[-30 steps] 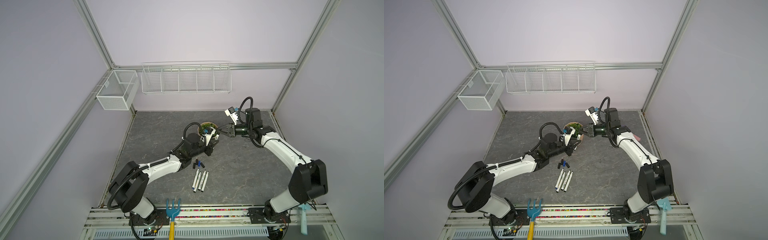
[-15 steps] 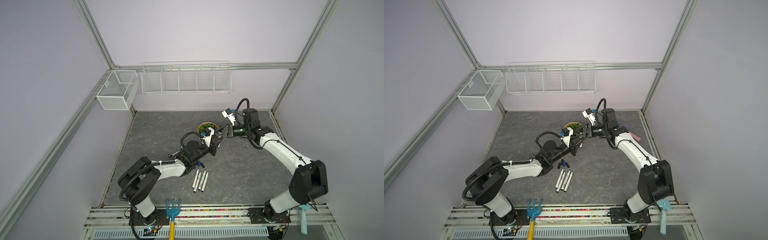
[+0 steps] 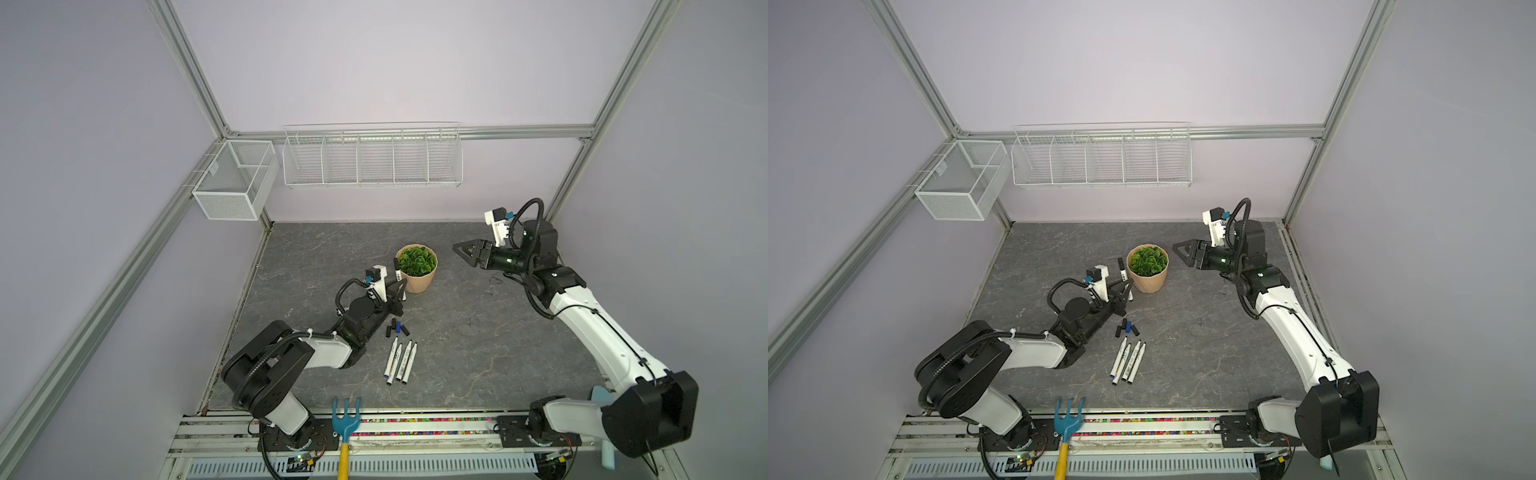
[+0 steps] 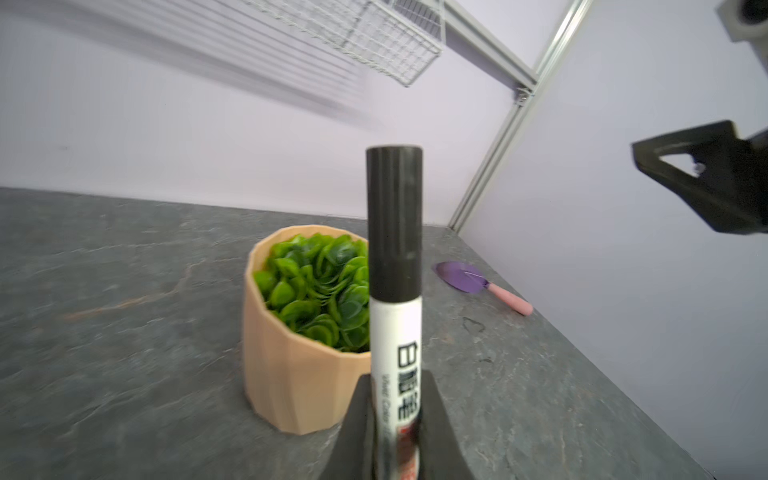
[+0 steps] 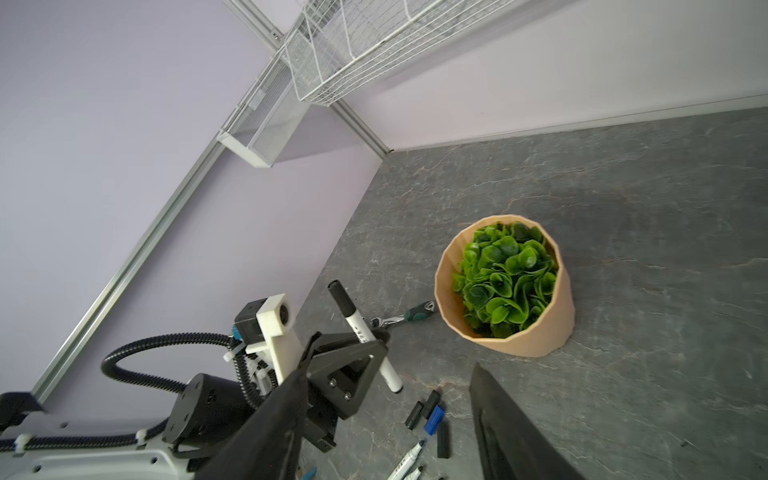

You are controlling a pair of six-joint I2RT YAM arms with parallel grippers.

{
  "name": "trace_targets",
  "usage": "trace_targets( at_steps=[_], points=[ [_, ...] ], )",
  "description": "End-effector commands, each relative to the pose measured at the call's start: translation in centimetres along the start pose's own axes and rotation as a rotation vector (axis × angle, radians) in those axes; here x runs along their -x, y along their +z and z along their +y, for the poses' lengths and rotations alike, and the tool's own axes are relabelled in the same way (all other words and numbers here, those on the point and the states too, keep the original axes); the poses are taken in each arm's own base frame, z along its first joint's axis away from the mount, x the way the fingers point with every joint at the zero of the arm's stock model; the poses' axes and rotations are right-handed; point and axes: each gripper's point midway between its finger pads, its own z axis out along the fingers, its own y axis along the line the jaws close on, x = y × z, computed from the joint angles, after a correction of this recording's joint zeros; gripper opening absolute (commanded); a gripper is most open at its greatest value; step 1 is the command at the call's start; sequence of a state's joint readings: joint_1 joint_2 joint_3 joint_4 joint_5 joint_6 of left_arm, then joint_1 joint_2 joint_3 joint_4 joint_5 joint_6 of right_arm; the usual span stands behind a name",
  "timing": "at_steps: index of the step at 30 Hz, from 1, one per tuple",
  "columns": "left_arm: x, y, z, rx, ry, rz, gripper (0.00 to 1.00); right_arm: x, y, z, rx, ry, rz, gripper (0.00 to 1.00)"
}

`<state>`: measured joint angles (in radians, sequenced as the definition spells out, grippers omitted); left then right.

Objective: Insert the pens into the pen caps

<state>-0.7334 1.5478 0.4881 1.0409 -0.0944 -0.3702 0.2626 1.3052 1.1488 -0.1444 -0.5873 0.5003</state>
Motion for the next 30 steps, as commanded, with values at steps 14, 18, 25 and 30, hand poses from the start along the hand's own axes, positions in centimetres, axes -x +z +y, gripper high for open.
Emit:
trace_targets(
  at_steps=[14,18,25,30],
  points=[
    [-4.3,3.1,9.6,0.427,-0.006,0.411,0.00,-1.8,0.4,-3.2,-0.119,0.018,0.036,0.63],
    [-5.9,4.2,10.2,0.429,0.008,0.449,0.00,-2.3,0.4,-3.6,-0.131,0.020,0.049,0.63],
    [-8.9,6.3,9.9,0.376,0.043,0.602,0.00,-2.4,0.2,-3.8,-0.146,0.010,0.046,0.63],
    [-10.3,6.6,10.6,0.416,0.041,0.694,0.04,-2.7,0.2,-4.0,-0.152,0.007,0.053,0.63]
  ],
)
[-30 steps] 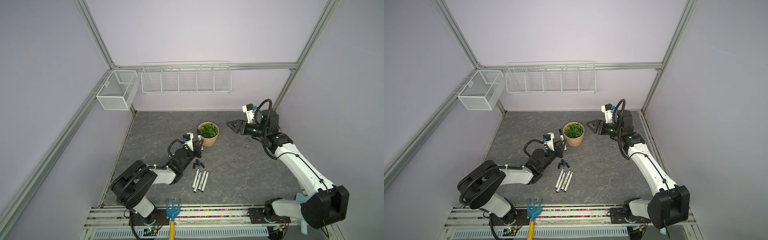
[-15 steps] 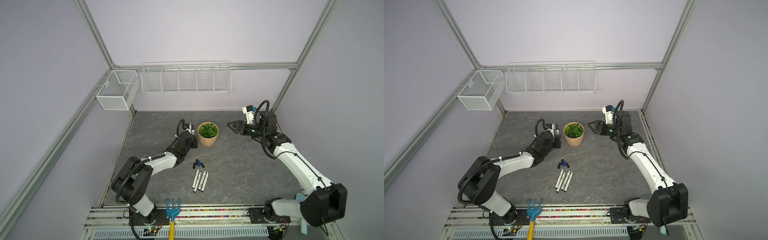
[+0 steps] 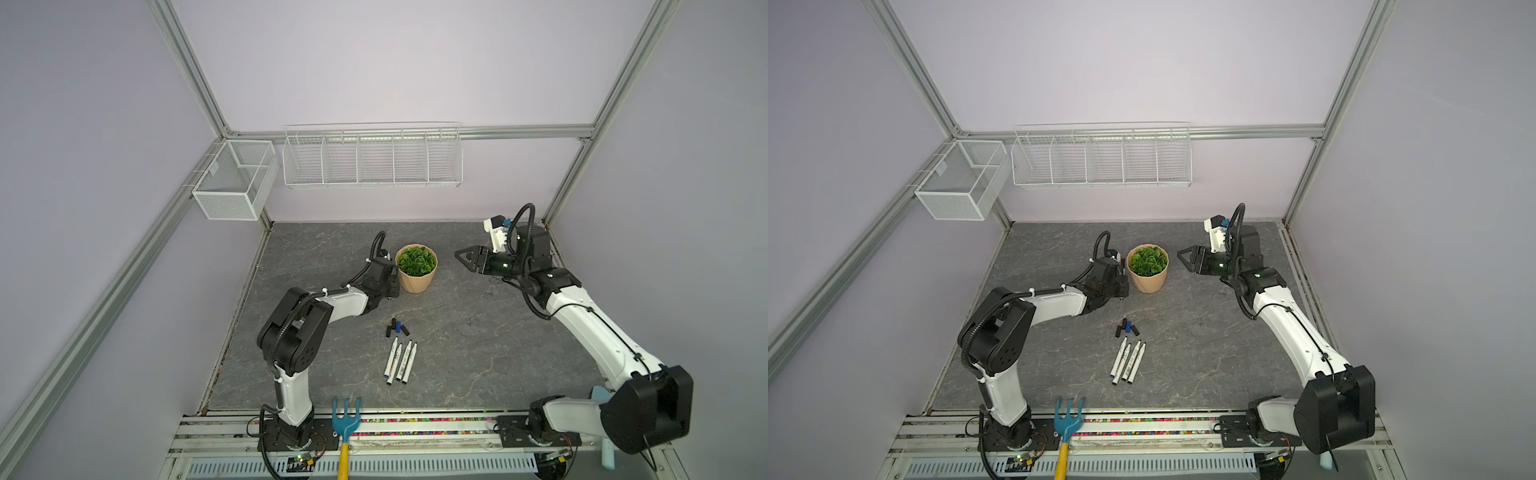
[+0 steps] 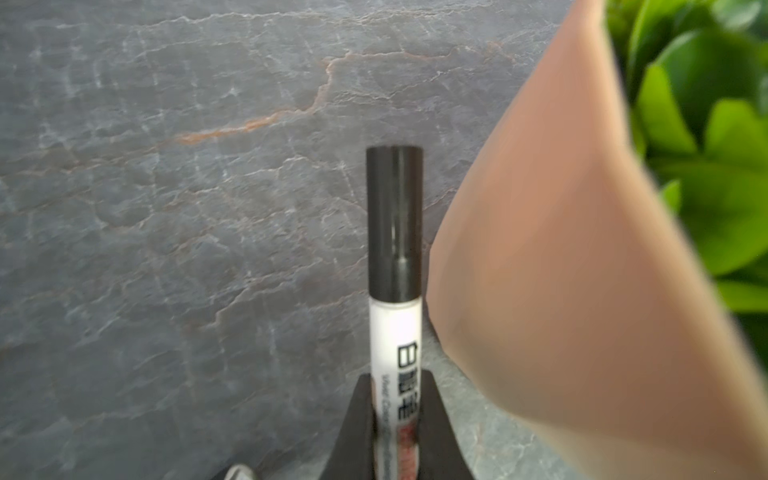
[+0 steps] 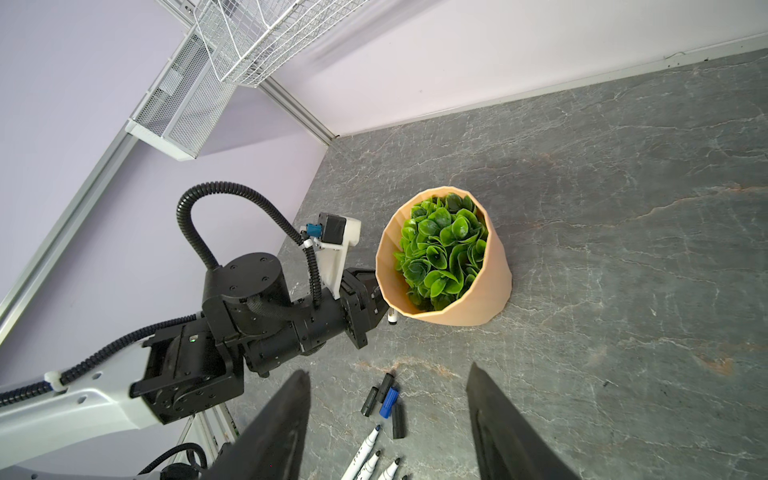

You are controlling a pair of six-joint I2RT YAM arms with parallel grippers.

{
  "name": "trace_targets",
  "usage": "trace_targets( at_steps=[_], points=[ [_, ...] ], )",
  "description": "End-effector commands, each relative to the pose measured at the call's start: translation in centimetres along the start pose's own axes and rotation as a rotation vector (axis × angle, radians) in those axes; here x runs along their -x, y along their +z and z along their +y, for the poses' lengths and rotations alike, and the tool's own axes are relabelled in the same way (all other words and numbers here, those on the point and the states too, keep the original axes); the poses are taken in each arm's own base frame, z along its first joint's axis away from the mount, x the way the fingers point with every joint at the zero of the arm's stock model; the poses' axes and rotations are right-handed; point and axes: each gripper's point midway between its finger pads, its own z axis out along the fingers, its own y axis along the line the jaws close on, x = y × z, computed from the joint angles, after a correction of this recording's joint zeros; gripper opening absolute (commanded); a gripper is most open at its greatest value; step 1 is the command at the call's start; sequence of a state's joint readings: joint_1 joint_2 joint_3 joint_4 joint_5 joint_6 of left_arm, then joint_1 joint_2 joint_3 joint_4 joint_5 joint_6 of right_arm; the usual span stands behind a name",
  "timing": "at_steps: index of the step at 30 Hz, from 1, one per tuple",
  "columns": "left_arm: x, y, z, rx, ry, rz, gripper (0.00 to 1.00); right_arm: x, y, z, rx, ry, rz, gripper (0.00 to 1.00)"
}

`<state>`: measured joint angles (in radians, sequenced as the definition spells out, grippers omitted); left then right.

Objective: Insert the pens into the pen caps
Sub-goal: 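Lower the capped white marker beside the plant pot and open the left gripper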

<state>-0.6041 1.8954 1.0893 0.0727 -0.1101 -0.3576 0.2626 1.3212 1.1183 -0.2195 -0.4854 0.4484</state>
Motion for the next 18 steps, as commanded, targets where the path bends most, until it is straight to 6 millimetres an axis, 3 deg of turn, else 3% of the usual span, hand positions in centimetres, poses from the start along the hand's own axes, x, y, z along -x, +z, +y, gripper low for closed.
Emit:
trace_targets(
  at_steps=[1,6,8,14,18],
  points=[
    [-1.6,0.8,0.0,0.014,0.021,0.098,0.06,-0.7,-0.1,-0.5,-0.019,-0.011,0.011,0.62],
    [-2.2,1.4,-0.4,-0.002,0.015,0.139,0.17,-0.8,-0.3,-0.6,-0.025,-0.018,0.009,0.62],
    [-2.2,1.5,-0.5,-0.007,0.018,0.144,0.29,-0.7,-0.4,-0.6,-0.031,-0.021,0.005,0.62],
    [-2.0,1.3,-1.0,-0.033,0.014,0.138,0.35,-0.8,-0.7,-0.6,-0.041,-0.035,0.007,0.62],
    [-0.8,-0.4,-1.6,-0.071,0.028,0.092,0.41,-0.8,-0.9,-0.6,-0.047,-0.045,0.003,0.62]
  ],
)
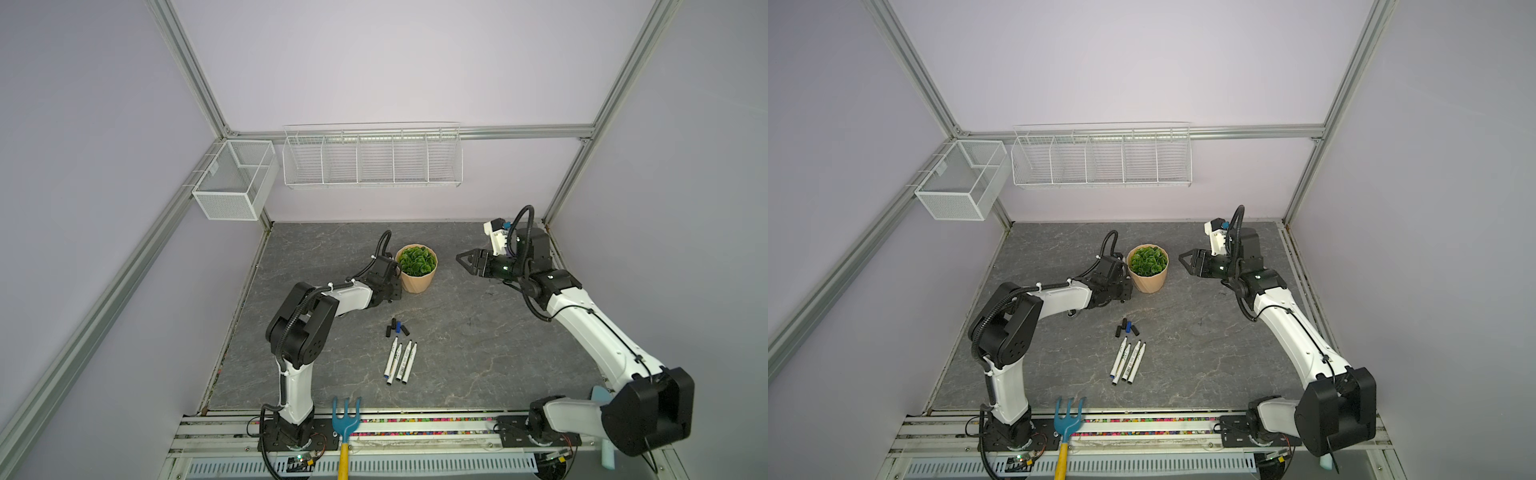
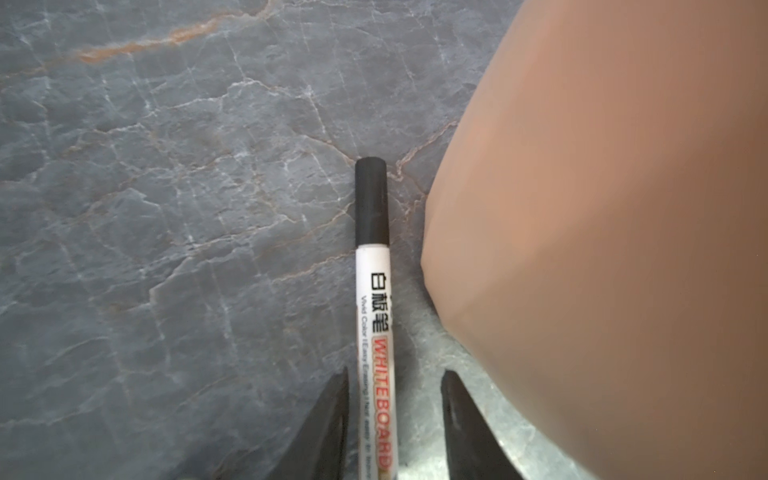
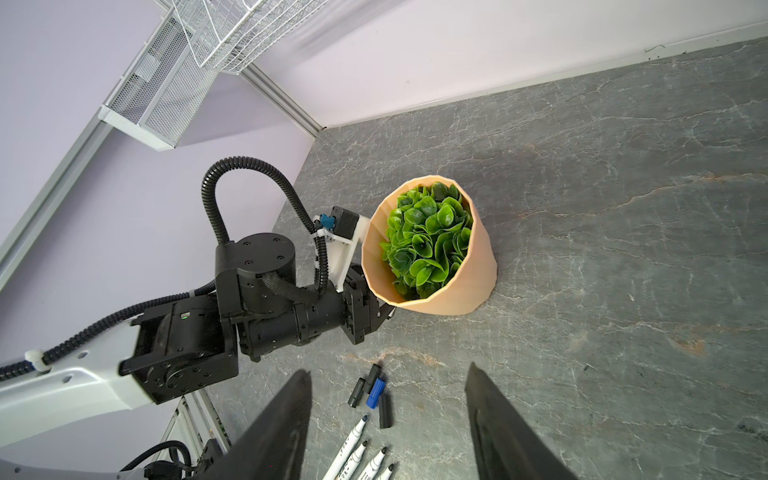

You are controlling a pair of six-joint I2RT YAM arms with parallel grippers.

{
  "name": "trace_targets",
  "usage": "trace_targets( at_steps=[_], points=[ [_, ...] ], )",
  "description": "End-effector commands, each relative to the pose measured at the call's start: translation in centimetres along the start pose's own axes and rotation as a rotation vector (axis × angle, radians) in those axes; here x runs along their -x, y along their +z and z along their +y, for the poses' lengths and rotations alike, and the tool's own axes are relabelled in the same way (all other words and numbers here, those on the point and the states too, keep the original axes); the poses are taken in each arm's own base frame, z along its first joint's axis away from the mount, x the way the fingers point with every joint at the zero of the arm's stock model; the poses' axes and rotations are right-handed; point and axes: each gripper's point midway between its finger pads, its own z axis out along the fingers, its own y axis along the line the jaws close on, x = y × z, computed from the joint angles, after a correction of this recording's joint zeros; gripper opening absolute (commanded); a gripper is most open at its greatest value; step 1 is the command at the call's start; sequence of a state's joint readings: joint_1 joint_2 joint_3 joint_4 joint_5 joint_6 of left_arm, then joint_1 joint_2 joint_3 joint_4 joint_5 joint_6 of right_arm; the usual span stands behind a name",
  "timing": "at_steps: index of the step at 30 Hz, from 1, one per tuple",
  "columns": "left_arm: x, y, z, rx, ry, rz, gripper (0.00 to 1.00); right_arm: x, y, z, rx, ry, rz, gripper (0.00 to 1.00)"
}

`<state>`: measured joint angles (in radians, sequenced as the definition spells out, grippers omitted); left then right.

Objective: Insert the pens into the pen caps
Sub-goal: 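Lower the capped white marker beside the plant pot and open the left gripper, then move the left gripper over the markers and grasp the blue-tipped marker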

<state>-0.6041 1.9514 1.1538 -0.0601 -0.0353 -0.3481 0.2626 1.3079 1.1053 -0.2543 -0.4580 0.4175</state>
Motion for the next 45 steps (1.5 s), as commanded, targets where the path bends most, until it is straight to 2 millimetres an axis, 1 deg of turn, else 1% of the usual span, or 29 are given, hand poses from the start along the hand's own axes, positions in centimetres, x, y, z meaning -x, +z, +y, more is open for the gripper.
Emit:
trace_targets(
  at_steps=[1,3,4,5,7,9,11,13,14,17,21,25,27,31,34,37,39,41,45],
  points=[
    [1.9,-2.4,-1.3,-0.057,0.019,-0.066,0.43,0.0,-0.8,0.1,-0.013,-0.034,-0.014,0.62],
    [1.9,-4.4,-1.5,-0.080,0.040,-0.100,0.49,0.1,-0.9,0.2,-0.017,-0.041,-0.017,0.62],
    [1.7,-5.3,-1.5,-0.087,0.050,-0.108,0.50,0.1,-0.9,0.1,-0.020,-0.044,-0.018,0.62],
    [1.3,-6.3,-1.5,-0.097,0.067,-0.113,0.51,0.1,-0.9,0.0,-0.022,-0.046,-0.016,0.62],
    [-0.4,-8.0,-1.9,-0.114,0.112,-0.102,0.52,0.0,-0.7,-0.1,-0.025,-0.046,-0.012,0.62],
    [-2.6,-9.5,-2.3,-0.123,0.172,-0.077,0.54,-0.1,-0.5,-0.2,-0.023,-0.045,-0.007,0.62],
    [-5.6,-10.8,-2.9,-0.120,0.259,-0.031,0.56,-0.1,-0.3,-0.2,-0.017,-0.041,-0.005,0.62],
    [-7.9,-11.6,-2.9,-0.104,0.295,0.014,0.59,-0.1,-0.1,-0.4,-0.018,-0.040,-0.003,0.62],
    [-8.9,-11.8,-2.7,-0.102,0.287,0.035,0.59,-0.1,0.0,-0.4,-0.019,-0.038,-0.002,0.62],
    [-10.6,-12.3,-1.8,-0.090,0.244,0.070,0.59,-0.3,0.2,-0.6,-0.018,-0.034,0.008,0.62],
    [-11.6,-13.1,-1.2,-0.061,0.230,0.094,0.60,-0.5,0.3,-0.7,-0.017,-0.032,0.013,0.61],
    [-12.9,-13.5,-2.0,-0.082,0.253,0.144,0.60,-0.9,0.4,-0.7,-0.014,-0.031,0.023,0.61],
    [-13.5,-13.5,-2.7,-0.077,0.298,0.165,0.60,-1.1,0.4,-0.8,-0.011,-0.031,0.027,0.61],
    [-13.5,-13.5,-4.1,-0.083,0.404,0.166,0.60,-1.4,0.6,-0.8,-0.011,-0.028,0.034,0.61],
    [-13.7,-13.1,-5.1,-0.107,0.446,0.171,0.59,-1.7,0.8,-0.7,-0.008,-0.030,0.043,0.61],
    [-14.3,-12.4,-5.6,-0.099,0.490,0.205,0.58,-1.9,0.7,-0.6,-0.008,-0.032,0.049,0.61],
    [-14.8,-11.9,-5.7,-0.075,0.509,0.240,0.56,-1.9,0.6,-0.6,-0.013,-0.035,0.049,0.61],
    [-14.9,-11.6,-5.7,-0.052,0.511,0.253,0.55,-2.0,0.4,-0.7,-0.019,-0.039,0.051,0.61],
    [-14.8,-11.8,-5.0,-0.012,0.467,0.245,0.54,-2.2,0.3,-0.7,-0.023,-0.042,0.052,0.61]
  ],
)
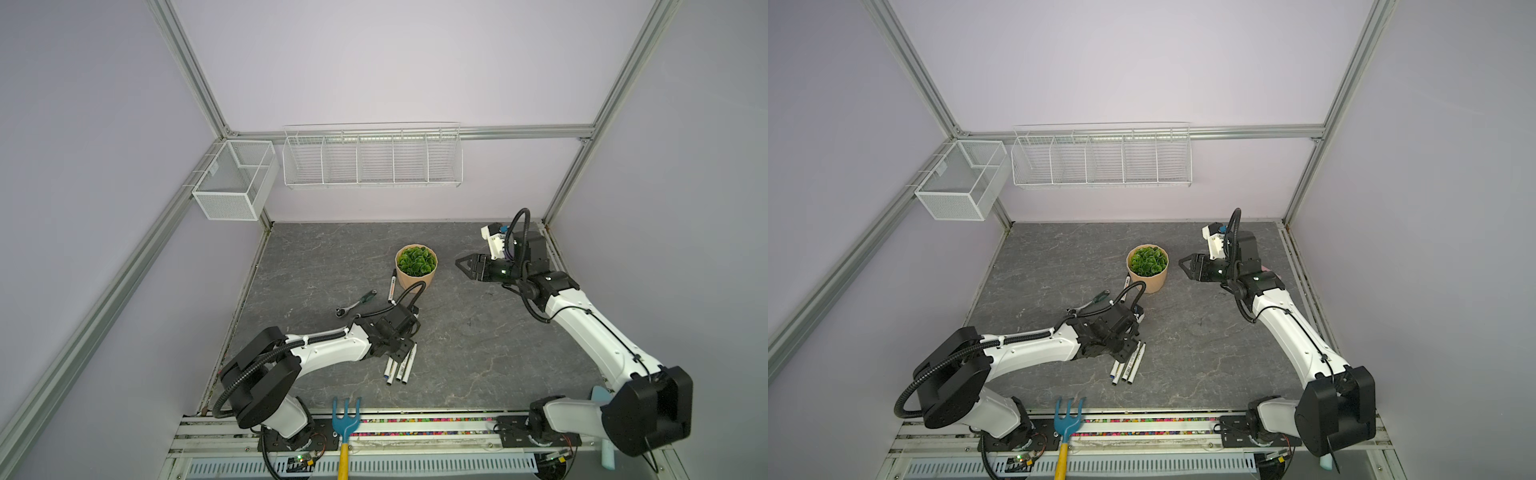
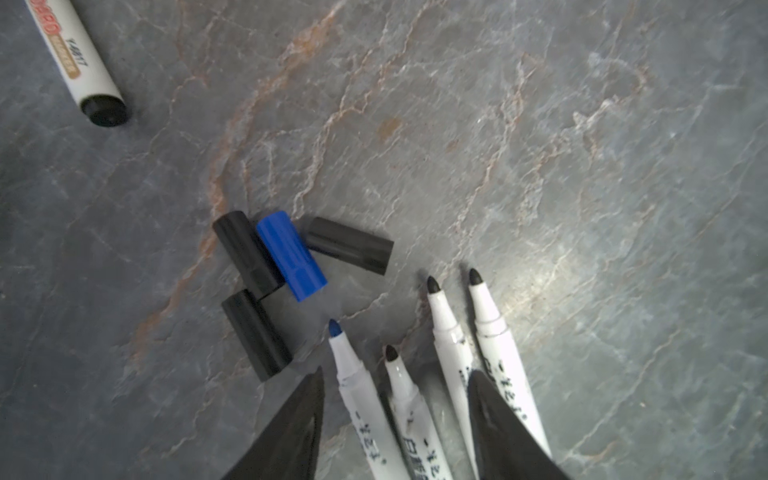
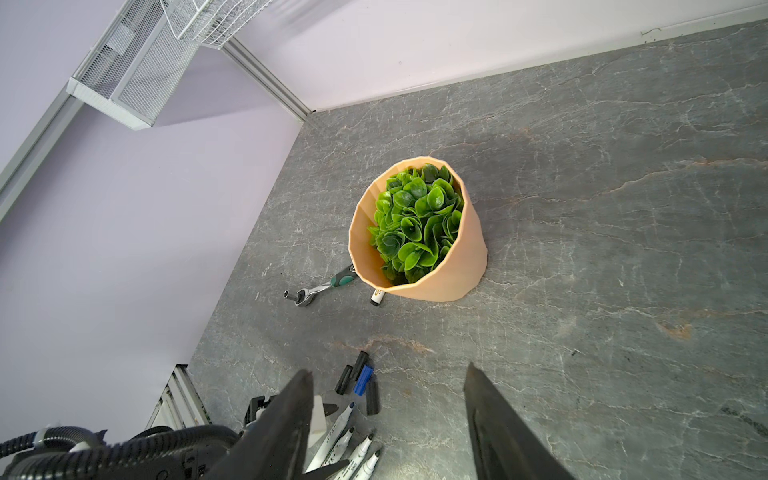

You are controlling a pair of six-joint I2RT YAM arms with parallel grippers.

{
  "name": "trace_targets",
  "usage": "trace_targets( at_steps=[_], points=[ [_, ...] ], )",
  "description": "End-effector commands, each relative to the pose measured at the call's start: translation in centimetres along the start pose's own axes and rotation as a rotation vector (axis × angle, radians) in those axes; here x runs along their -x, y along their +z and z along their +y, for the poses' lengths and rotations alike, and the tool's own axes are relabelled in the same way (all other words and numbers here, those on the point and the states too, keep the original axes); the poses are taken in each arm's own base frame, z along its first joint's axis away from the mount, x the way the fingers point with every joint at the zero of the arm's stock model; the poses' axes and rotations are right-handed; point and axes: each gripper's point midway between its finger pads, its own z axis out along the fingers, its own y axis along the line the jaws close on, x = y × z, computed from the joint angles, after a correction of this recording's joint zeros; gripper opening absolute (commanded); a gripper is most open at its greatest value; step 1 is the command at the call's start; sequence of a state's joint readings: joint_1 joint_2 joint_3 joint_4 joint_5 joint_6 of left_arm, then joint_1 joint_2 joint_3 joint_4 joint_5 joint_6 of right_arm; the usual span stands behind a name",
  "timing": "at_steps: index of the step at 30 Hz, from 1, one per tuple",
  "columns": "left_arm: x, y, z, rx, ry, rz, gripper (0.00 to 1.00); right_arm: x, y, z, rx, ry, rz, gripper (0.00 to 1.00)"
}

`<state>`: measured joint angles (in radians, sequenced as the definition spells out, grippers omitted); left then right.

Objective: Insert the pens into the pen caps

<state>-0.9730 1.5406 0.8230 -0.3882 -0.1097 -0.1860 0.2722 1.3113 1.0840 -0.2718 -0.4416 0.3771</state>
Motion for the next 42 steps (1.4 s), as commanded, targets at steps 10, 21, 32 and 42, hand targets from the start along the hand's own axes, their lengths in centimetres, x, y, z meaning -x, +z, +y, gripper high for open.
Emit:
trace_targets(
  at_steps=[10,21,32,42],
  points=[
    [-1.9,-0.8,2.4,0.118,-0.099,0.018,0.42,-1.1,-0.1,0.1,0.005,-0.016,0.022,0.60],
    [-2.6,0.1,2.7,0.154,-0.114,0.103,0.38,-0.9,0.0,0.1,0.004,-0.018,0.018,0.60],
    [-3.7,0.8,3.7,0.107,-0.210,0.203,0.21,-0.9,-0.2,0.0,-0.006,-0.023,0.017,0.60],
    [-0.6,-2.2,3.3,0.036,-0.205,0.093,0.00,0.0,0.0,0.8,0.024,-0.034,0.004,0.60]
  ],
)
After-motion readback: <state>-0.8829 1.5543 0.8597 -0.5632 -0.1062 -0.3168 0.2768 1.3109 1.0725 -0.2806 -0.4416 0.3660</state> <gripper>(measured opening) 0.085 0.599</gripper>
